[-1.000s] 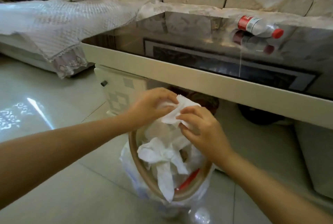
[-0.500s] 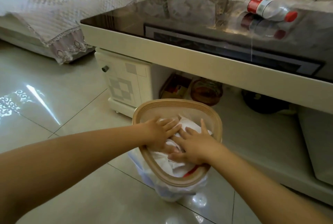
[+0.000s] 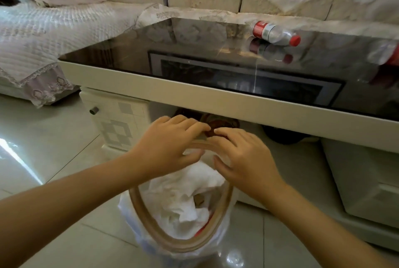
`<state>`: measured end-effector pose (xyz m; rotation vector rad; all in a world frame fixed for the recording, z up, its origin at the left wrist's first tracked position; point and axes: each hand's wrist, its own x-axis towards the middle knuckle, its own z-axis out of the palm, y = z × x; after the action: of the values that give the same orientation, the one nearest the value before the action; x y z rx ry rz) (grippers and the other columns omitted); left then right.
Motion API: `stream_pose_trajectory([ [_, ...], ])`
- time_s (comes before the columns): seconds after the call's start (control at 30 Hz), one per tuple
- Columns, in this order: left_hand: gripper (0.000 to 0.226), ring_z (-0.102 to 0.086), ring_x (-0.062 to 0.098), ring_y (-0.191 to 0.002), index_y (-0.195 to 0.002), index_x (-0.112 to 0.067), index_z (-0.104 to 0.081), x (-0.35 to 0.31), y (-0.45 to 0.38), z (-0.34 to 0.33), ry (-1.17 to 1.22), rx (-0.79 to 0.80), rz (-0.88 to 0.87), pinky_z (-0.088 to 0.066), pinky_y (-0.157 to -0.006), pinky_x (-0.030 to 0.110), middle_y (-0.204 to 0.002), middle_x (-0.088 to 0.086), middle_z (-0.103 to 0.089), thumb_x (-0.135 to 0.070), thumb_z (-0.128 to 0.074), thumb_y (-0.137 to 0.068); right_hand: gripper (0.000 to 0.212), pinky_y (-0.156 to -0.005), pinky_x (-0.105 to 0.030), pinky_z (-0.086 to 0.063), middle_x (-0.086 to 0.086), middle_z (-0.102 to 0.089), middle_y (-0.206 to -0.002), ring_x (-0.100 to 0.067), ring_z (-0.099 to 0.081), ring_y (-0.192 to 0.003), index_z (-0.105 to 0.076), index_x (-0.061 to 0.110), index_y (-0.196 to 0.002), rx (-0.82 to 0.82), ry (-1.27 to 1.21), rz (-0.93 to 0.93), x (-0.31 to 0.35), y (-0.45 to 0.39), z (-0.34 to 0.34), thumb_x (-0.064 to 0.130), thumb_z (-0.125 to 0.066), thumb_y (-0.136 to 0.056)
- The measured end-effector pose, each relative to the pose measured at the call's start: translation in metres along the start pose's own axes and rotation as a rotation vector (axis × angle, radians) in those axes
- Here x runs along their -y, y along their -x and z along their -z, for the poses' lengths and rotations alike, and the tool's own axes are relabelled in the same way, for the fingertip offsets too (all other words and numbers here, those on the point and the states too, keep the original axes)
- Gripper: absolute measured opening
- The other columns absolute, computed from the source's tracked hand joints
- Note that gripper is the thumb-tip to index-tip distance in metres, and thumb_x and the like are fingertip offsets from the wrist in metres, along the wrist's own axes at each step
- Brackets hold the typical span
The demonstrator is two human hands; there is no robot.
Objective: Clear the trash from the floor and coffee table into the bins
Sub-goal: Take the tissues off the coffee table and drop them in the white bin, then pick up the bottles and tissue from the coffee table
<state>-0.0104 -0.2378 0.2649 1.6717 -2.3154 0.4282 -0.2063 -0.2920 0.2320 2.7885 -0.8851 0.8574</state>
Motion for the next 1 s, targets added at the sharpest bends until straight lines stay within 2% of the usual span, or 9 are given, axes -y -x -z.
stream_pose_trajectory([
  [0.17, 0.047, -0.058, 0.014, -0.105, -0.126, -0.027, -0.052, -0.026, -0.053, 0.016, -0.010, -0.110, -0.018, -0.047, -0.083, 0.029, -0.117, -0.007, -0.062, -0.049, -0.053, -0.084, 0.041, -0.097, -0.033, -0.046, -0.005, -0.056, -0.131, -0.019, -0.052, -0.120, -0.059, 0.018, -0.123, -0.078, 0.049, -0.094, -0.036, 0.005, 0.040, 0.035, -0.057, -0.086],
  [0.27, 0.049, -0.052, 0.013, -0.114, -0.130, -0.028, -0.048, -0.041, -0.094, 0.016, 0.015, -0.142, -0.022, -0.043, -0.088, 0.030, -0.124, -0.009, -0.057, -0.049, -0.055, -0.086, 0.048, -0.096, -0.035, -0.048, -0.005, -0.055, -0.132, -0.020, -0.053, -0.119, -0.056, 0.016, -0.128, -0.103, 0.104, -0.183, -0.067, 0.012, 0.065, 0.032, -0.063, -0.083],
  [0.43, 0.069, -0.043, 0.015, -0.125, -0.142, -0.033, -0.030, -0.067, -0.168, -0.001, -0.006, -0.143, 0.020, -0.041, -0.095, 0.034, -0.139, -0.008, -0.047, -0.069, -0.038, -0.085, 0.052, -0.095, -0.042, -0.047, -0.012, -0.056, -0.132, -0.028, -0.055, -0.118, -0.057, 0.012, -0.128, -0.137, 0.294, -0.281, -0.124, 0.017, 0.099, 0.031, -0.068, -0.080],
  [0.5, 0.074, -0.043, 0.017, -0.126, -0.143, -0.034, -0.029, -0.079, -0.195, -0.011, -0.010, -0.136, 0.032, -0.041, -0.095, 0.037, -0.140, -0.007, -0.046, -0.076, -0.025, -0.083, 0.054, -0.099, -0.044, -0.044, -0.012, -0.053, -0.135, -0.029, -0.051, -0.122, -0.056, 0.013, -0.130, -0.103, 0.358, -0.328, -0.146, 0.014, 0.110, 0.042, -0.061, -0.084],
  [0.57, 0.070, -0.044, 0.017, -0.126, -0.141, -0.034, -0.031, -0.089, -0.221, -0.021, 0.033, -0.153, 0.047, -0.041, -0.096, 0.038, -0.139, -0.006, -0.047, -0.074, -0.019, -0.085, 0.056, -0.104, -0.045, -0.040, -0.011, -0.048, -0.140, -0.028, -0.046, -0.128, -0.053, 0.016, -0.133, -0.075, 0.406, -0.357, -0.167, 0.010, 0.119, 0.050, -0.050, -0.088],
  [0.63, 0.064, -0.043, 0.017, -0.127, -0.141, -0.034, -0.031, -0.097, -0.245, -0.030, 0.067, -0.176, 0.069, -0.041, -0.097, 0.039, -0.139, -0.006, -0.047, -0.070, -0.025, -0.088, 0.056, -0.108, -0.045, -0.035, -0.009, -0.042, -0.145, -0.026, -0.040, -0.133, -0.048, 0.019, -0.136, -0.074, 0.454, -0.385, -0.189, 0.006, 0.127, 0.051, -0.044, -0.091],
  [0.77, 0.067, -0.034, 0.020, -0.133, -0.145, -0.034, -0.023, -0.107, -0.287, -0.045, 0.128, -0.164, 0.132, -0.036, -0.103, 0.043, -0.146, -0.005, -0.037, -0.058, -0.047, -0.088, 0.059, -0.115, -0.047, -0.020, -0.006, -0.028, -0.153, -0.026, -0.023, -0.141, -0.037, 0.024, -0.142, -0.027, 0.508, -0.468, -0.233, 0.000, 0.137, 0.048, -0.046, -0.090],
  [0.9, 0.070, -0.029, 0.020, -0.136, -0.148, -0.033, -0.019, -0.114, -0.317, -0.055, 0.132, -0.192, 0.149, -0.034, -0.104, 0.045, -0.150, -0.004, -0.031, -0.054, -0.050, -0.088, 0.057, -0.115, -0.048, -0.017, -0.006, -0.022, -0.154, -0.026, -0.017, -0.142, -0.034, 0.024, -0.142, 0.000, 0.566, -0.558, -0.275, -0.002, 0.142, 0.044, -0.047, -0.090],
  [1.0, 0.072, -0.027, 0.019, -0.137, -0.148, -0.031, -0.018, -0.119, -0.335, -0.063, 0.109, -0.227, 0.145, -0.034, -0.104, 0.043, -0.150, -0.005, -0.030, -0.054, -0.050, -0.088, 0.056, -0.115, -0.049, -0.019, -0.006, -0.026, -0.152, -0.027, -0.020, -0.141, -0.036, 0.023, -0.140, -0.010, 0.572, -0.621, -0.305, 0.000, 0.147, 0.043, -0.048, -0.089],
])
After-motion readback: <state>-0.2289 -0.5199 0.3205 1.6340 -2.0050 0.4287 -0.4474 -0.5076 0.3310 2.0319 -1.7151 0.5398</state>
